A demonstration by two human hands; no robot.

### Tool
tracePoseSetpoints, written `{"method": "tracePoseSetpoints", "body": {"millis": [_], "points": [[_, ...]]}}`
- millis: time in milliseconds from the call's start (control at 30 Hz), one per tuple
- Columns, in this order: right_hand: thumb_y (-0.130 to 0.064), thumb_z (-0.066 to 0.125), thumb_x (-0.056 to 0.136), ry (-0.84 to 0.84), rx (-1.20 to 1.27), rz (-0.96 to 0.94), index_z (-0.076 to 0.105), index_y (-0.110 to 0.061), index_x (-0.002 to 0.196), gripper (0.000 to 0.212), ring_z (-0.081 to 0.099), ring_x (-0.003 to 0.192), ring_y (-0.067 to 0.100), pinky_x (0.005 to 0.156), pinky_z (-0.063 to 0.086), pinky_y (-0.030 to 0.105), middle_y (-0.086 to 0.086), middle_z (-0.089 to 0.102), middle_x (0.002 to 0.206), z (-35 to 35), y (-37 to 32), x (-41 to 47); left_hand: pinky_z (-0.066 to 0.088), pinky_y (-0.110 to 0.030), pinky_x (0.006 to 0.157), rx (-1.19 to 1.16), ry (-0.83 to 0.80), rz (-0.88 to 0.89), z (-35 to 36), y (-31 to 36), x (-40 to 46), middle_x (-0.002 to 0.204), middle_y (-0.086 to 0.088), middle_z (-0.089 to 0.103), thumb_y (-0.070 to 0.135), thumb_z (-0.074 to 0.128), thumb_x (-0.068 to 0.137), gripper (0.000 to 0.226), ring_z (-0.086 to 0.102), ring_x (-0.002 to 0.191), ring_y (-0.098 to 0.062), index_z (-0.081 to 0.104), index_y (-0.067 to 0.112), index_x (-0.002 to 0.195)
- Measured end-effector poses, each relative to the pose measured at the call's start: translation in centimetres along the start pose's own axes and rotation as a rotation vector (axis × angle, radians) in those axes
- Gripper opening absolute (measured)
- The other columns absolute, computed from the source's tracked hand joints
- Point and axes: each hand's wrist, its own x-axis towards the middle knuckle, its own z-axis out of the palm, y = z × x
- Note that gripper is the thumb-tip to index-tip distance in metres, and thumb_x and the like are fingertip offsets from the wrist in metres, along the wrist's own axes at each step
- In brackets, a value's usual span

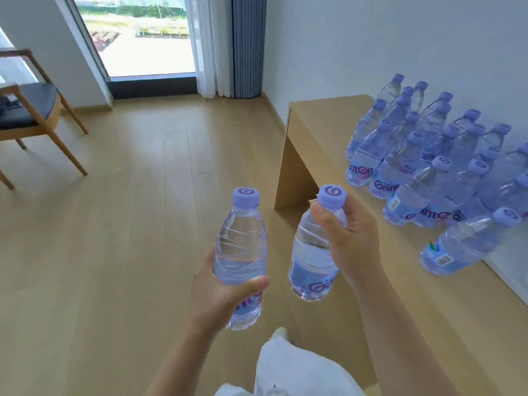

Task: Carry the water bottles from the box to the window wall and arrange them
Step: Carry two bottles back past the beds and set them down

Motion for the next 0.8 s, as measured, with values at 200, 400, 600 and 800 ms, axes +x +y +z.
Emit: {"method": "tracePoseSetpoints", "body": {"millis": [200, 400, 600, 800], "points": [[-0.030, 0.060, 0.079, 0.054, -0.049, -0.011, 0.061, -0.023, 0.077, 0.007, 0.055, 0.060, -0.004, 0.059, 0.040, 0.004, -0.019, 0.060, 0.064, 1.6, 3.8, 10.7, 0.048, -0.009, 0.056, 0.039, -0.021, 0.009, 2.5, 0.7, 12.5, 0.083, 0.020, 0.070, 0.046, 0.077, 0.028, 0.067, 0.067, 0.071, -0.001, 0.061, 0.035, 0.092], [-0.029, 0.059, 0.077, 0.093, -0.047, -0.019, 0.057, -0.022, 0.074, 0.008, 0.051, 0.054, -0.005, 0.055, 0.038, 0.005, -0.021, 0.056, 0.056, 1.2, 6.6, 24.0, 0.045, -0.004, 0.057, 0.085, -0.093, 0.113, 7.7, 3.8, 26.1, 0.086, 0.027, 0.067, 0.045, 0.076, 0.032, 0.064, 0.065, 0.074, 0.006, 0.056, 0.039, 0.092], [-0.030, 0.061, 0.075, 0.211, -0.069, -0.021, 0.060, -0.014, 0.079, 0.016, 0.051, 0.060, -0.004, 0.061, 0.039, 0.007, -0.014, 0.057, 0.062, -0.4, 8.9, 33.9, 0.050, -0.010, 0.062, 0.059, -0.162, 0.156, 13.4, 5.4, 36.2, 0.096, 0.018, 0.067, 0.045, 0.079, 0.036, 0.074, 0.067, 0.082, 0.000, 0.053, 0.039, 0.105], [-0.034, 0.062, 0.077, 0.369, -0.135, 0.044, 0.059, -0.012, 0.077, 0.022, 0.052, 0.062, -0.002, 0.062, 0.039, 0.007, -0.017, 0.057, 0.062, -1.7, 12.2, 39.2, 0.054, -0.025, 0.068, 0.075, -0.331, 0.118, 18.2, 5.6, 44.5, 0.094, 0.012, 0.068, 0.043, 0.081, 0.036, 0.074, 0.068, 0.083, -0.006, 0.054, 0.034, 0.104]]}}
